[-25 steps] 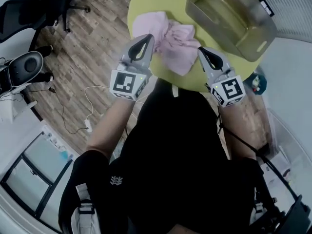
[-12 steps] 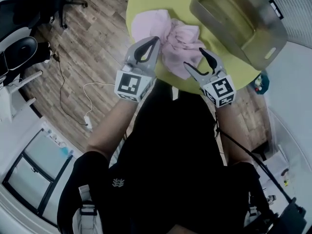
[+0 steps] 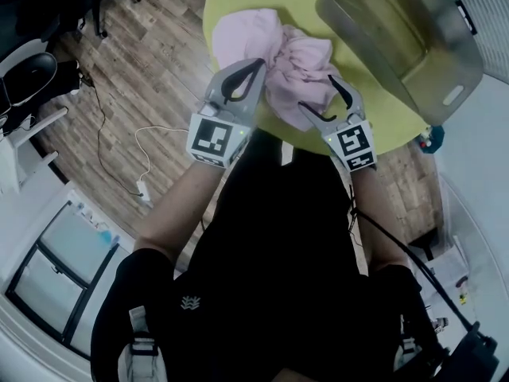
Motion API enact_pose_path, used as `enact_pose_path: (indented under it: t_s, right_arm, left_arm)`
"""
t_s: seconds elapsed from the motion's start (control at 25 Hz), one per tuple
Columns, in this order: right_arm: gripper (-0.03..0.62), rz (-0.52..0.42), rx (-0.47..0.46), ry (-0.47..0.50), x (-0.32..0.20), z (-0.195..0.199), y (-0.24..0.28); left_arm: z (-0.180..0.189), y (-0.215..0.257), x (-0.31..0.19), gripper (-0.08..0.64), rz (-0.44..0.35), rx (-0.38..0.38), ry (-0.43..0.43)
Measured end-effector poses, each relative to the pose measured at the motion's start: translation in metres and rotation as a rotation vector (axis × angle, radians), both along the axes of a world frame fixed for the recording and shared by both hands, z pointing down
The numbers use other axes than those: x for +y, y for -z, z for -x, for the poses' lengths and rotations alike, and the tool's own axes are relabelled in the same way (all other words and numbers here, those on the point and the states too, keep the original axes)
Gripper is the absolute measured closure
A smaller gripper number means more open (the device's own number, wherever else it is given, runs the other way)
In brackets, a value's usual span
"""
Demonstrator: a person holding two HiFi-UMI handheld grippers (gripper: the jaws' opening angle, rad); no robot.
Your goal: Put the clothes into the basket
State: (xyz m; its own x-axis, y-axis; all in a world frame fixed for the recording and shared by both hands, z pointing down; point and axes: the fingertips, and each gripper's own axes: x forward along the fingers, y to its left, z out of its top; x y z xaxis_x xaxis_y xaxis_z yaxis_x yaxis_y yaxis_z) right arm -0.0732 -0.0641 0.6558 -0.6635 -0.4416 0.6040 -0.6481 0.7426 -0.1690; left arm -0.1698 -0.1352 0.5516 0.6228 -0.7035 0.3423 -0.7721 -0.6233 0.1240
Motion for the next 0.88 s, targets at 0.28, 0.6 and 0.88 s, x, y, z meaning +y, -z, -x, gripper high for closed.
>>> enact_pose_path:
  t_s: [0.28, 0.6, 0.88]
  right_arm:
    - [0.216, 0.09, 0.035, 0.042, -0.004, 0.008, -0.04]
    - [0.439, 0.168, 0.02, 0.074, 0.002, 0.014, -0.042]
    - [0.491, 0.127, -0.005, 0.092, 0.002, 0.014, -0.012]
  left_arm:
    - [0.006, -0.014, -0.003, 0.552, 0.023, -0.009, 0.014]
    - [0.019, -0.006, -0.006, 0.554, 0.023, -0.007, 0.041]
    - [0.015, 0.008, -0.004, 0.554, 0.007, 0.006, 0.047]
